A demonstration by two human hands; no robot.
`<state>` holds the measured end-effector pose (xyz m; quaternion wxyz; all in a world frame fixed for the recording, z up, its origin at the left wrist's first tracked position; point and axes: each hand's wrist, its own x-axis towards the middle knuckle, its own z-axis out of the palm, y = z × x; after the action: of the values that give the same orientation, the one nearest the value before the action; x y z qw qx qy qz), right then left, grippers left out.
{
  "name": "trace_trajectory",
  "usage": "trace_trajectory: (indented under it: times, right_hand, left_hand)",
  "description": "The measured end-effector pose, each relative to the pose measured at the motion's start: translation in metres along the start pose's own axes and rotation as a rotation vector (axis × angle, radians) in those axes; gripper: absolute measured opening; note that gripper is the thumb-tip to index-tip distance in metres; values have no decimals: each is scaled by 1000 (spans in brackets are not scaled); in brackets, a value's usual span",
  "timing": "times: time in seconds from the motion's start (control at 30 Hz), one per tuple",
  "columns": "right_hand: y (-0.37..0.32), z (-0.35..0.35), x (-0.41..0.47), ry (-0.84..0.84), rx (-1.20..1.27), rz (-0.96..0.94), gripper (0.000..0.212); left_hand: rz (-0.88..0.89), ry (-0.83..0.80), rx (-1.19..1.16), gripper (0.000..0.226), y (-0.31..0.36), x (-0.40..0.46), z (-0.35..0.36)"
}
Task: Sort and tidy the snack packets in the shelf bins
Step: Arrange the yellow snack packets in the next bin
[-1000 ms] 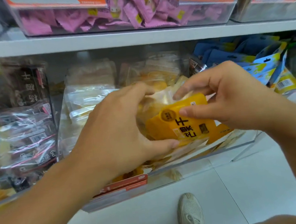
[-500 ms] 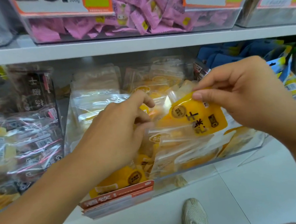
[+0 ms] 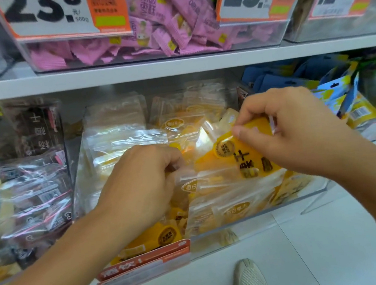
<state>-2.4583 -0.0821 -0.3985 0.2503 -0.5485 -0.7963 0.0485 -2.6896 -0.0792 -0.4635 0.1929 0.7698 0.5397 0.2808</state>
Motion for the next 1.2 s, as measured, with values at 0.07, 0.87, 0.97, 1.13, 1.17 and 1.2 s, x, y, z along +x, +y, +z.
trace_trajectory:
  times: [0.07,0.87,0.97,1.13,1.17,1.2]
  right_hand:
    - [-7,1,4,-113,-83,10,32]
    - [10,7,1,140,687,315,22]
    - [8,11,3,65,698,364,20]
    - [-1,19,5,21,752,409,26]
    - [-3,20,5,-1,770,415,27]
    - [-6,21,4,-31,798,423,25]
  left_hand:
    - [-32,4,-18,21,3,-1,-1]
    - [-78,-125,-103,18,3,5,-18]
    - [-106,2,-97,21,5,4,-14]
    - [-245,188,-389,33,-1,7,-19]
    - [-245,174,-438,33,-2,7,-21]
    - [-231,137,-478,34,-3,6,-22]
